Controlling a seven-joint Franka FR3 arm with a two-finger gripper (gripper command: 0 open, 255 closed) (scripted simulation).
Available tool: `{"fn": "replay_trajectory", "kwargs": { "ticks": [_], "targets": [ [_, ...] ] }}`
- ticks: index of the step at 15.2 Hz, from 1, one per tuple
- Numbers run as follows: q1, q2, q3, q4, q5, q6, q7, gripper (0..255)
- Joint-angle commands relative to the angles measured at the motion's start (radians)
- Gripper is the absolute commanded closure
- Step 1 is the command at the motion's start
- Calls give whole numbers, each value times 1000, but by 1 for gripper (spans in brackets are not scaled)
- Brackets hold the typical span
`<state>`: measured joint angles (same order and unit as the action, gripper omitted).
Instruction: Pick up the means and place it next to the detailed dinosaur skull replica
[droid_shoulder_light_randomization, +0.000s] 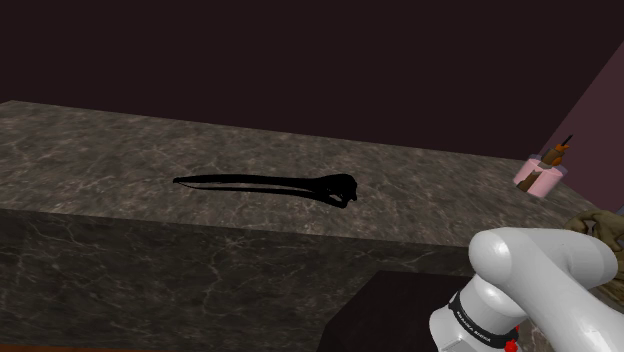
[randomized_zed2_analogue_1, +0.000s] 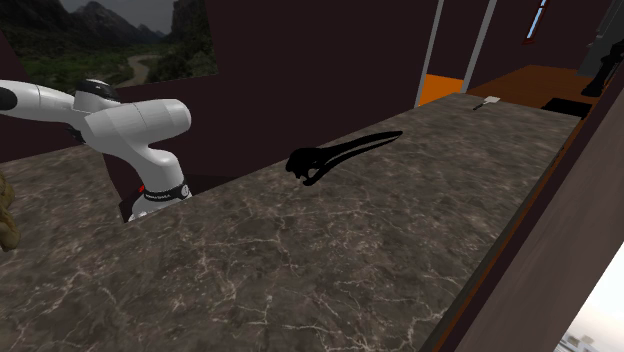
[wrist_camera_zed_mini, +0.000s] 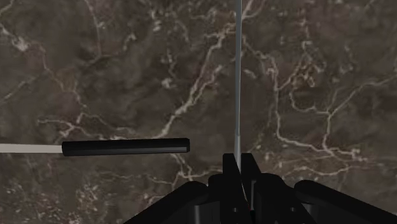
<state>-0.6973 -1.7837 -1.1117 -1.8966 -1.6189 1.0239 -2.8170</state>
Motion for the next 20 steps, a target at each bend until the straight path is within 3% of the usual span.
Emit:
{"fn": "replay_trajectory", "kwargs": {
  "ticks": [1,2,3,8,12,20],
  "targets": [
    [0,0,0,0,0,0,0,255],
    [0,0,0,0,0,0,0,255],
    [0,0,0,0,0,0,0,0],
    [0,0,0,0,0,0,0,0],
    [52,76,72,78,60,-48,3,0],
    [52,76,72,78,60,-48,3,0]
  ]
}}
